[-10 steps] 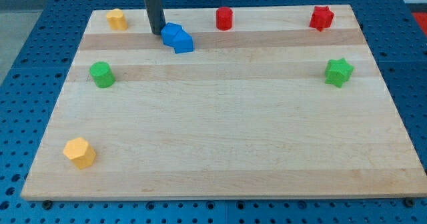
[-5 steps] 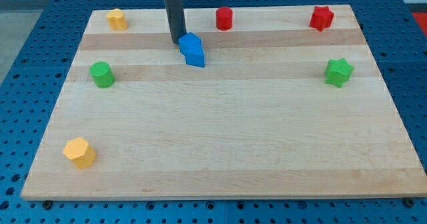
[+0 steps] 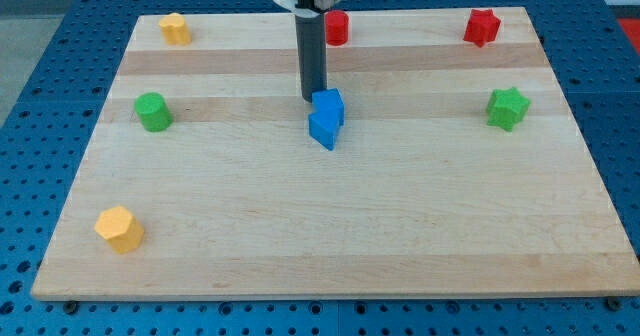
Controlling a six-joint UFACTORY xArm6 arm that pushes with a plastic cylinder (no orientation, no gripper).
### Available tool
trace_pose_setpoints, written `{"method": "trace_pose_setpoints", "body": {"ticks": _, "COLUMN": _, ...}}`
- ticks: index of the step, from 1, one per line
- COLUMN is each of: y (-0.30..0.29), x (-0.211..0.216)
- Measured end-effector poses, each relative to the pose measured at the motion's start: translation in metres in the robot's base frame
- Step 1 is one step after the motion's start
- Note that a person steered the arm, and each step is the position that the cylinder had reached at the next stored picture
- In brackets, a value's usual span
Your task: Move the blue cube along with the blue triangle towards the bottom center
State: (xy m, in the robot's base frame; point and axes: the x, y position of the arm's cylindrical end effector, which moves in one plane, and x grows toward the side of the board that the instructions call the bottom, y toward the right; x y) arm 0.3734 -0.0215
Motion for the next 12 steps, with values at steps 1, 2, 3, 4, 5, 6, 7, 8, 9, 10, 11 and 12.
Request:
{"method": "trace_pose_setpoints", "body": {"ticks": 1, "y": 0.01, "x": 0.014}}
{"method": "trace_pose_setpoints", "body": {"ticks": 2, "y": 0.024, "x": 0.015}}
{"method": "trace_pose_setpoints", "body": {"ticks": 3, "y": 0.029, "x": 0.019}}
{"method": "trace_pose_setpoints", "body": {"ticks": 4, "y": 0.029, "x": 0.039}}
{"method": "trace_pose_setpoints", "body": {"ticks": 5, "y": 0.029, "x": 0.061}}
{"method": "trace_pose_setpoints", "body": {"ticks": 6, "y": 0.029, "x": 0.079}}
{"method": "trace_pose_setpoints", "body": {"ticks": 7, "y": 0.029, "x": 0.095}}
{"method": "trace_pose_setpoints", "body": {"ticks": 8, "y": 0.029, "x": 0.11}}
{"method": "trace_pose_setpoints", "body": {"ticks": 9, "y": 0.029, "x": 0.12}}
{"method": "trace_pose_setpoints", "body": {"ticks": 10, "y": 0.029, "x": 0.121}}
{"method": "trace_pose_setpoints", "body": {"ticks": 11, "y": 0.029, "x": 0.122}}
{"method": "trace_pose_setpoints", "body": {"ticks": 12, "y": 0.029, "x": 0.125}}
